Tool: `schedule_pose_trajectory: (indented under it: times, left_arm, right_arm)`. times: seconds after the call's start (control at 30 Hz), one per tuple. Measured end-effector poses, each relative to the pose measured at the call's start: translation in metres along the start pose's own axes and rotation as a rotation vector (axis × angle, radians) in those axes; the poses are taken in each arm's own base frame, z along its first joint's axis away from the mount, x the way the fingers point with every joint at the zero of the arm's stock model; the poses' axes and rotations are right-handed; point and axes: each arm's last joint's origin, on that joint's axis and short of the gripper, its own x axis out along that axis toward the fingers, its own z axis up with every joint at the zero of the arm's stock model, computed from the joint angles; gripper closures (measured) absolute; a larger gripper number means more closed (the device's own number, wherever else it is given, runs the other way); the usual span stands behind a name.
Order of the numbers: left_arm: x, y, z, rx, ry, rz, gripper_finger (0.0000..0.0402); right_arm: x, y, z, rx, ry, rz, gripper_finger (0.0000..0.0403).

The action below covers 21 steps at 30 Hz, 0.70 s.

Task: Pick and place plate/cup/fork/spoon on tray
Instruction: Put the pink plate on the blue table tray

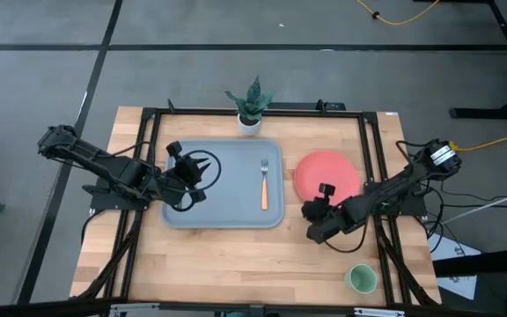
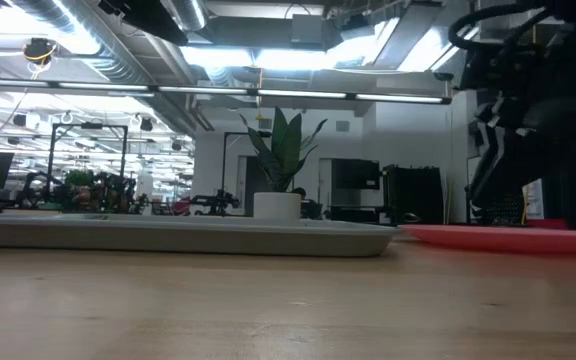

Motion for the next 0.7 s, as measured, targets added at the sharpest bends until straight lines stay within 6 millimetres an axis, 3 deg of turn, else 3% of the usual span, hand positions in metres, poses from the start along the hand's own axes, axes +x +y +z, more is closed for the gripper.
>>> schedule_pose_trajectory:
  times: [0.7]
  left_arm:
    - [0.0,0.0,0.0,0.0,0.003,-0.017,0.0348]
  right_arm:
    - [0.031,0.013,-0.018,-0.081,0.138,-0.091,0.032]
